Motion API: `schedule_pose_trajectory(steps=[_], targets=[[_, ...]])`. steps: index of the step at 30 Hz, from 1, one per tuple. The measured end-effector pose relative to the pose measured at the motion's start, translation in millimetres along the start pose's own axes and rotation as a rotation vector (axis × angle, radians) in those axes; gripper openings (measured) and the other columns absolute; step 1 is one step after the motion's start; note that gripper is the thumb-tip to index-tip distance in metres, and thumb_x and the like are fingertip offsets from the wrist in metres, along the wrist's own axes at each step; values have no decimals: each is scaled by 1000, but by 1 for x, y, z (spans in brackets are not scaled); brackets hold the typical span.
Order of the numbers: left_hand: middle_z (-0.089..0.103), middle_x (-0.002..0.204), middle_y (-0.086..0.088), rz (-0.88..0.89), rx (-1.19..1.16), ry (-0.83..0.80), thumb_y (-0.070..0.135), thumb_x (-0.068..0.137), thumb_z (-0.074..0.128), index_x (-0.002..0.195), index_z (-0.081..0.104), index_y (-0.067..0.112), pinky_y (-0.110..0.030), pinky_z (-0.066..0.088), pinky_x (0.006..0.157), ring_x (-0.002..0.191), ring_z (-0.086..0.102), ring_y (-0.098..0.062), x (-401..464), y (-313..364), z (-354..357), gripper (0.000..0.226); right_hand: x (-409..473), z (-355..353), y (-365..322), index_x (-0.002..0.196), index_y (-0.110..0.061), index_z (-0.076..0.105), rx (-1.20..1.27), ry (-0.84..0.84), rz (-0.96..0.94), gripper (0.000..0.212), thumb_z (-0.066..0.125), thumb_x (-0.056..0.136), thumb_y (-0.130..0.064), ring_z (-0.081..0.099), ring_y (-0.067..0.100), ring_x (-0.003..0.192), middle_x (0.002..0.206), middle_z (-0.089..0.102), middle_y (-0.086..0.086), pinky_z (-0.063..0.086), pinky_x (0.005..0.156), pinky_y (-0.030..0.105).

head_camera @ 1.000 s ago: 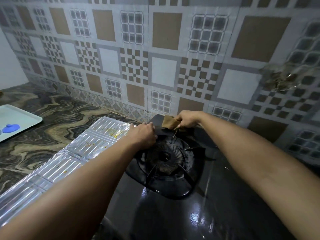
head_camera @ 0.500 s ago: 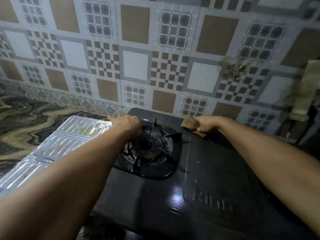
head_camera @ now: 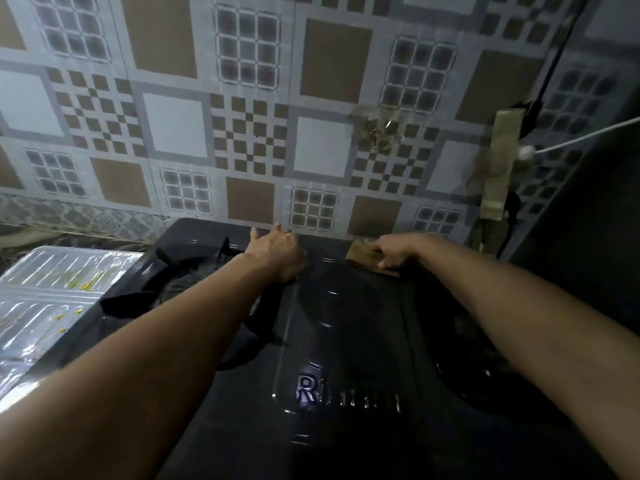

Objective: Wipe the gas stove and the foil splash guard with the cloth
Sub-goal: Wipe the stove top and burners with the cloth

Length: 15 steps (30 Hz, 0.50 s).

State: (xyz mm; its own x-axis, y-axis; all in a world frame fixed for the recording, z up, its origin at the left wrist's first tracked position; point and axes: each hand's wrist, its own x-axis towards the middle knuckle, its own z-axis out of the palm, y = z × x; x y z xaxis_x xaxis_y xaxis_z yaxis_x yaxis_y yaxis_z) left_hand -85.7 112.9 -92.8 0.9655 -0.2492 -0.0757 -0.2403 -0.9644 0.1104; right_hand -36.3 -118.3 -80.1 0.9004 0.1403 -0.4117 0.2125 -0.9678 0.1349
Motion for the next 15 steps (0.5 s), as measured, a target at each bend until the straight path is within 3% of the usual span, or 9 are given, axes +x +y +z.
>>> schedule_pose_trajectory(steps=[2,5,8,10,12,15], targets=[[39,149,-15,11,-17,-14,40,99,38,139,42,6,-62,14,115,144,25,-29,7,22,5,53,-5,3,39,144,-1,35,-85,-61,56,60,58,94,-26,48,31,125,140,47,15,38,99,30],[40,148,-14,38,0,-27,40,99,38,137,45,7,-62,17,114,141,28,-28,14,53,10,51,-16,2,82,136,-1,46,-157,-118,126,54,59,94,-31,54,28,109,125,54,13,43,88,32],[42,146,-14,54,2,-30,41,100,36,137,44,7,-60,19,114,140,31,-29,20,85,10,51,-24,5,115,136,-3,47,-176,-107,139,54,61,93,-32,56,27,104,126,57,13,46,79,31],[43,146,-14,83,-6,-29,42,101,35,137,44,7,-59,19,114,140,31,-30,23,109,9,51,-33,10,134,126,-6,55,-164,-126,171,41,61,93,-28,56,23,91,106,60,10,43,66,28],[43,145,-15,136,-43,-33,42,101,35,137,44,7,-59,19,115,140,32,-30,26,136,9,51,-42,15,153,108,-7,60,-138,-130,224,26,61,93,-28,53,20,79,92,59,7,40,64,28],[42,145,-14,249,-105,-25,41,101,36,139,40,9,-56,21,114,137,35,-30,30,177,13,50,-47,27,175,127,-6,57,-18,-91,254,44,62,92,-32,56,24,96,119,61,11,43,77,29]])
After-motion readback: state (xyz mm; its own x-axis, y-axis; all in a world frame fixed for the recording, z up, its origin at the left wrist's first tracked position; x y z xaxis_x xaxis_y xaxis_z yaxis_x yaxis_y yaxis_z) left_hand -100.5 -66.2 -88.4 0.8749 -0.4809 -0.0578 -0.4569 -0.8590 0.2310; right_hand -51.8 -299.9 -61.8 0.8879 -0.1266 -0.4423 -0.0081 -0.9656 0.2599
